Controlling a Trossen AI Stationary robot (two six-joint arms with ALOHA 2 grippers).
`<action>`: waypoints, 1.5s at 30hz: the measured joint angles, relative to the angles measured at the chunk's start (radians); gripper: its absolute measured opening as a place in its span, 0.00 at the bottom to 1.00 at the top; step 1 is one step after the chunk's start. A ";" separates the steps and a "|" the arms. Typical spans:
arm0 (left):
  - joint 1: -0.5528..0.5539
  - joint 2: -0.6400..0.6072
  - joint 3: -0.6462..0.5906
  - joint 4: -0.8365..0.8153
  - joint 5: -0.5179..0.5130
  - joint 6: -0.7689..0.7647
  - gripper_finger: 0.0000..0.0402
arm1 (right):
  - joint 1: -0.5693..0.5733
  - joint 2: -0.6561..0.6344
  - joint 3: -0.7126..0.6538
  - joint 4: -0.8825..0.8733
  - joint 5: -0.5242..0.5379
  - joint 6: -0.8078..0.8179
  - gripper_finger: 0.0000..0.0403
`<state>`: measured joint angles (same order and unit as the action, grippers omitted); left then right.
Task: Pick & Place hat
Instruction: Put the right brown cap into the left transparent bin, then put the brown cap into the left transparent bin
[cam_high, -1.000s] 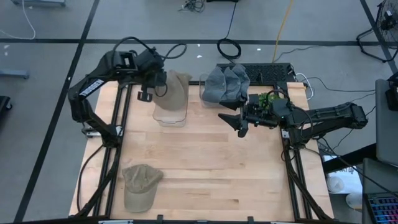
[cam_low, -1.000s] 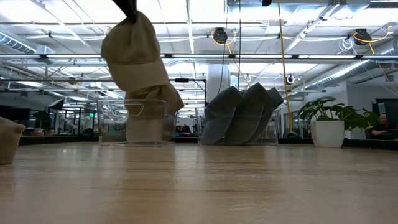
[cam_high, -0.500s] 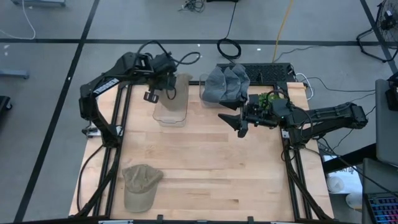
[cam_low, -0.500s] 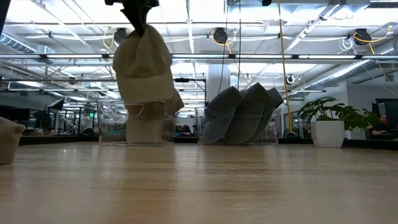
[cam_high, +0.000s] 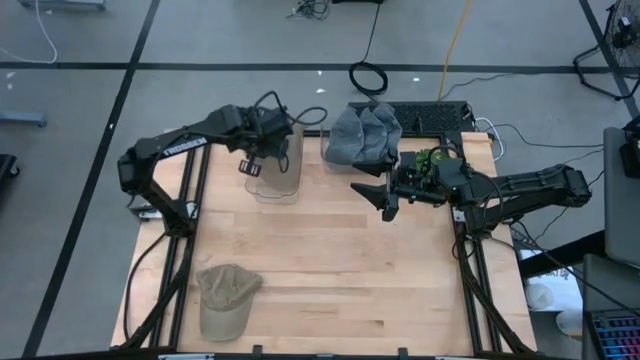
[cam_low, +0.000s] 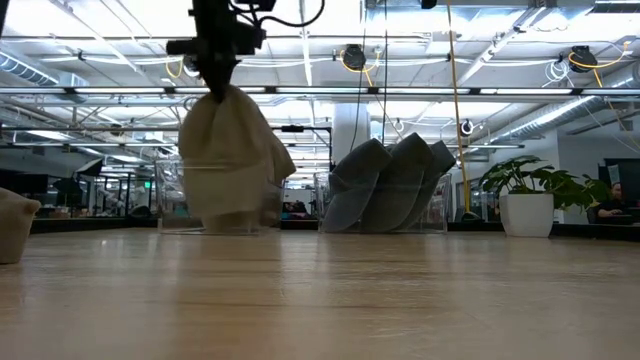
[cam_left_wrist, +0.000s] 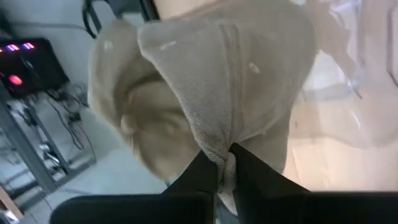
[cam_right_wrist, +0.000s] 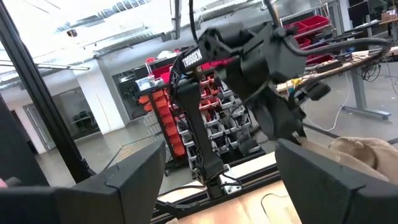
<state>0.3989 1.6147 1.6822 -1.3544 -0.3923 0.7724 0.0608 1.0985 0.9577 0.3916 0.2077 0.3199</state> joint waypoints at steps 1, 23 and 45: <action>0.000 -0.011 -0.034 0.038 -0.001 0.013 0.06 | 0.000 0.000 0.000 0.000 0.000 0.000 0.72; -0.016 -0.051 -0.209 0.330 -0.177 0.006 0.36 | 0.000 0.000 0.000 -0.001 0.004 -0.039 0.72; -0.055 -0.191 -0.208 0.311 -0.115 -0.308 0.87 | -0.002 0.000 0.000 -0.025 0.007 -0.074 0.72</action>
<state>0.3435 1.4235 1.4737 -1.0430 -0.5070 0.4643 0.0589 1.0981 0.9577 0.3664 0.2143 0.2455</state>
